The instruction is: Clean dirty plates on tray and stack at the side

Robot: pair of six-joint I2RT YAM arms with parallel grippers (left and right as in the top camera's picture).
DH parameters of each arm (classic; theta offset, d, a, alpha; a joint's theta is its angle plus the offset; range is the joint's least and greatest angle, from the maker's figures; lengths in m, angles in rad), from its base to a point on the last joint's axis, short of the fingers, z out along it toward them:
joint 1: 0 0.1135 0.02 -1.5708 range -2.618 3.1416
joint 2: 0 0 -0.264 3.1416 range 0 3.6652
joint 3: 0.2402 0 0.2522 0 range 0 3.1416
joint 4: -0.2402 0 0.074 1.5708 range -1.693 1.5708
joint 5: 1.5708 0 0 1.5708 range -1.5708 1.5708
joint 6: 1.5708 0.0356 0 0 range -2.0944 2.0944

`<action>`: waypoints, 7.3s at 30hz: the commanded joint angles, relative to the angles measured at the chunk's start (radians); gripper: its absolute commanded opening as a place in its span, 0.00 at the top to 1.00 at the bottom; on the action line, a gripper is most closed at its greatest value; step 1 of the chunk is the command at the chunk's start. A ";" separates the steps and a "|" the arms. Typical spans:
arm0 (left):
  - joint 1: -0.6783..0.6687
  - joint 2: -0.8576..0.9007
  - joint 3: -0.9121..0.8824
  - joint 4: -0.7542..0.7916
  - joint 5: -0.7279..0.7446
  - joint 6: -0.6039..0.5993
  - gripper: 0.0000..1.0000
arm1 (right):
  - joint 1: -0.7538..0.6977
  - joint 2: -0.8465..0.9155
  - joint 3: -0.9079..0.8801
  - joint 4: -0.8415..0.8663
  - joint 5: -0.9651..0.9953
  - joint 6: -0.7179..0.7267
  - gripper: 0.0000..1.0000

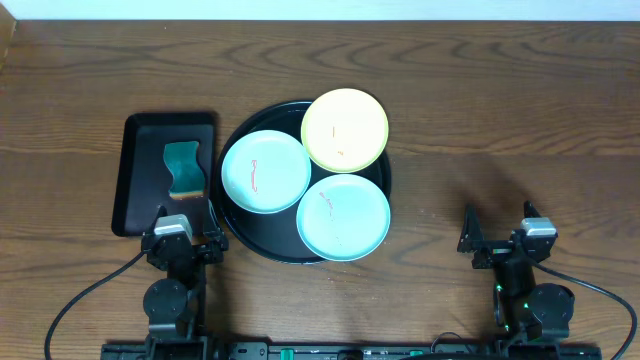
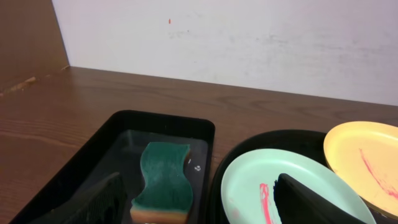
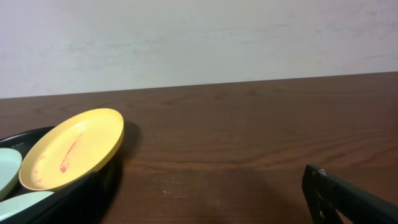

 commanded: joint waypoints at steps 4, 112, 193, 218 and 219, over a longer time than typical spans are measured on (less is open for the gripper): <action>-0.003 -0.005 -0.015 -0.045 -0.009 0.018 0.23 | -0.008 -0.006 -0.001 -0.003 -0.001 0.009 0.01; 0.040 1.620 1.555 -1.101 -0.170 -0.186 0.23 | 0.696 2.168 1.693 -0.668 -0.029 0.429 0.82; 0.165 1.941 1.366 -0.814 0.117 0.061 0.77 | 0.709 2.267 1.693 -0.620 0.003 0.435 0.99; 0.164 1.938 1.244 -0.644 0.110 0.058 0.59 | 0.709 2.267 1.693 -0.620 0.003 0.435 0.99; 0.164 1.938 1.239 -0.640 0.110 0.058 0.61 | 0.709 2.267 1.693 -0.620 0.003 0.435 0.99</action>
